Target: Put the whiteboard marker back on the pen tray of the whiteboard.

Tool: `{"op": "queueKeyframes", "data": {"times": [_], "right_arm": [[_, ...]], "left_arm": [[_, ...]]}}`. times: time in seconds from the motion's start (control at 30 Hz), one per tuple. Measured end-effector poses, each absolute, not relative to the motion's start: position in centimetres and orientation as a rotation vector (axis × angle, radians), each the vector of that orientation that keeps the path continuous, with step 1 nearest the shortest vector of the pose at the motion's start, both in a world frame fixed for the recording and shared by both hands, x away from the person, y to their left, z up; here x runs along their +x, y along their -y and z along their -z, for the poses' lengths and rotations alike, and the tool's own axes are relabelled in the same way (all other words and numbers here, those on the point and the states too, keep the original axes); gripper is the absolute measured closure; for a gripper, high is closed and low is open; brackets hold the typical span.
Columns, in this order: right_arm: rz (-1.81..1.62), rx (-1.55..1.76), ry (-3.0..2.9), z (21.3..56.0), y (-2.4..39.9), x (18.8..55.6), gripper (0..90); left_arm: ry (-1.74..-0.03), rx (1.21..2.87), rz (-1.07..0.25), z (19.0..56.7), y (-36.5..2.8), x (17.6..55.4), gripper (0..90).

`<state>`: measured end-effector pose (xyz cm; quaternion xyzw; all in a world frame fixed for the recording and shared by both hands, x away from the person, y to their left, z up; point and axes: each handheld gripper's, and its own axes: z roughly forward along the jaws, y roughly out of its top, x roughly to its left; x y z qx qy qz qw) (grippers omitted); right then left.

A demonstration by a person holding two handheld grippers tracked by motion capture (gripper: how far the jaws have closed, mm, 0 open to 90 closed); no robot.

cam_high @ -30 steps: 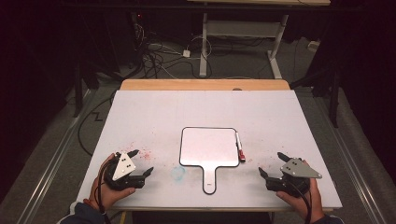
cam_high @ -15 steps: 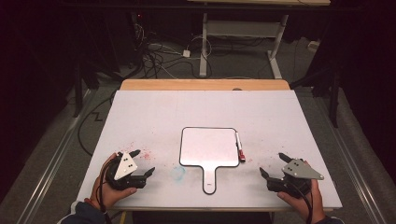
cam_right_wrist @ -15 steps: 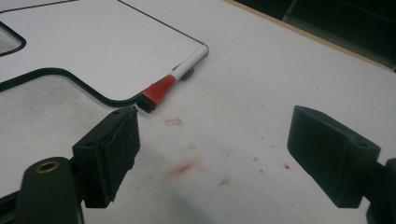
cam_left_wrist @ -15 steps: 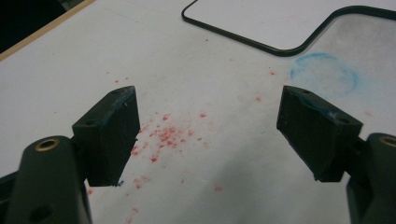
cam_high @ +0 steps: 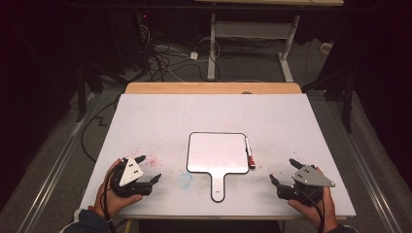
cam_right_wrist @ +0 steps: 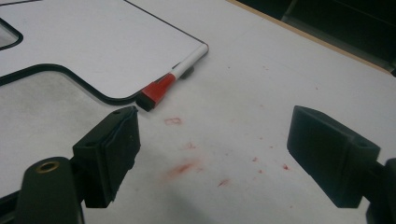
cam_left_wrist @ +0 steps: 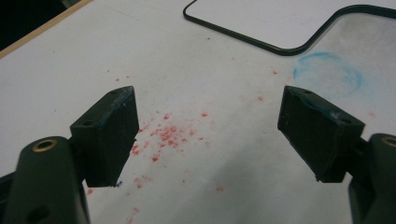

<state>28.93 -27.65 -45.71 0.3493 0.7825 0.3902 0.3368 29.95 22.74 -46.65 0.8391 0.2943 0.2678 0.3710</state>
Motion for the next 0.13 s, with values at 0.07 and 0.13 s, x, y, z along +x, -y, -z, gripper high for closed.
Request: {"op": "queueKeyframes", "data": {"times": [0.07, 0.13], "right_arm": [[-1.017, 0.91, -2.042, 45.78, 27.67, 29.01, 18.2], [-1.01, 0.904, -2.048, 45.83, 27.65, 29.03, 18.2]], "left_arm": [[-0.755, 2.154, -0.683, 46.67, -22.72, 29.99, 19.6], [-0.758, 2.158, -0.682, 46.7, -22.68, 30.03, 19.6]]}}
